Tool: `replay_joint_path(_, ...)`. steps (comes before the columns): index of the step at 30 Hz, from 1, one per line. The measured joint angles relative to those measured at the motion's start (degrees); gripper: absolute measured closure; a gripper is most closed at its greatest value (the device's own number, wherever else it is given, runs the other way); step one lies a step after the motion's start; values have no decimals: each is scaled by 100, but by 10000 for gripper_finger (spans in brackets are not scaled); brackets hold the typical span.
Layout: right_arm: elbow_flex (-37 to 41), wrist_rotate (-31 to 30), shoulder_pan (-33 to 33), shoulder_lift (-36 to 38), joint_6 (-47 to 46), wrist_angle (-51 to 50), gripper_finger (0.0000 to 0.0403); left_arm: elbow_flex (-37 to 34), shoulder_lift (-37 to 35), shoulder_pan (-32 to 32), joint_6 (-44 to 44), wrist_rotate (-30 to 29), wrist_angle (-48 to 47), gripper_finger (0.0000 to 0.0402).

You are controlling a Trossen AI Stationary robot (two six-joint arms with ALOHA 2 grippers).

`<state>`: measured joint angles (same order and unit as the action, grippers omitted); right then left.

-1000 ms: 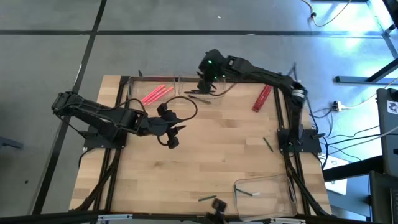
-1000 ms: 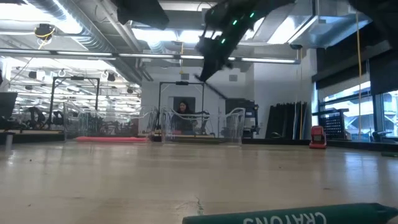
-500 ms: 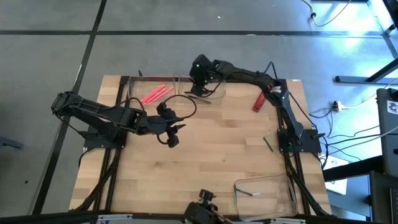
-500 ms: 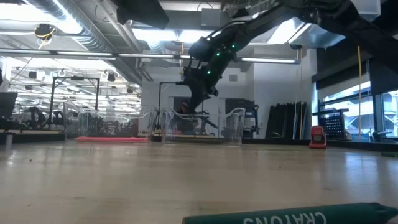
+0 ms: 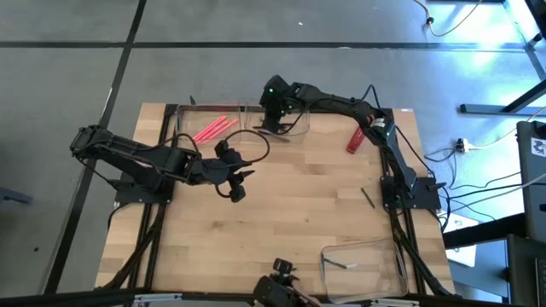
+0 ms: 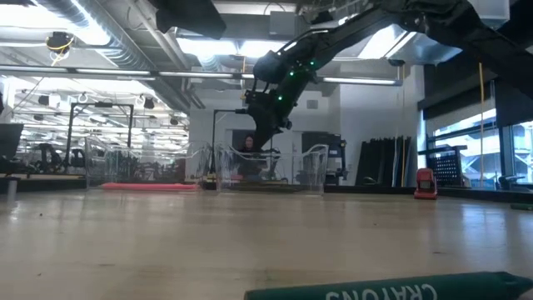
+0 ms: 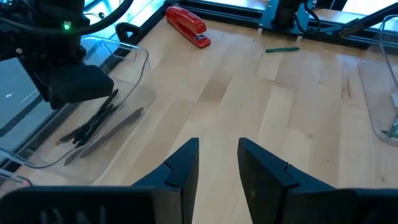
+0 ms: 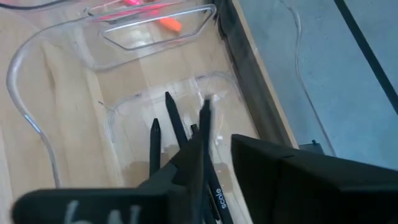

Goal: Sort crayons/erasers/pens/pencils in bins
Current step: Put the black pen into the top right transparent bin, then put the green crayon into the bottom transparent bin

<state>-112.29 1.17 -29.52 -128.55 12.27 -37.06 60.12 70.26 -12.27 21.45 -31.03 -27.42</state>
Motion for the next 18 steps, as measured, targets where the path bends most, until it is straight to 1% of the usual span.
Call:
replay_joint_path(4,0,-97,0,0,2,0,276,0,2,0,0,0,-43,297)
replay_joint_path(7,-144,-216,2,0,-178,-174,263,0,2,0,79,0,-69,296)
replay_joint_path(9,-440,-217,0,0,-323,-428,261,0,2,0,164,0,-108,298)
replay_joint_path(11,-881,-214,0,0,-253,-855,261,0,2,0,291,9,-190,299)
replay_joint_path(16,-2292,-116,169,2,42,-2245,261,0,4,-99,821,55,-569,296)
replay_joint_path(17,-2285,-99,252,121,150,-2296,261,0,4,-154,909,58,-654,296)
replay_joint_path(18,-2047,-77,318,345,231,-2208,260,0,4,-217,1012,63,-739,297)
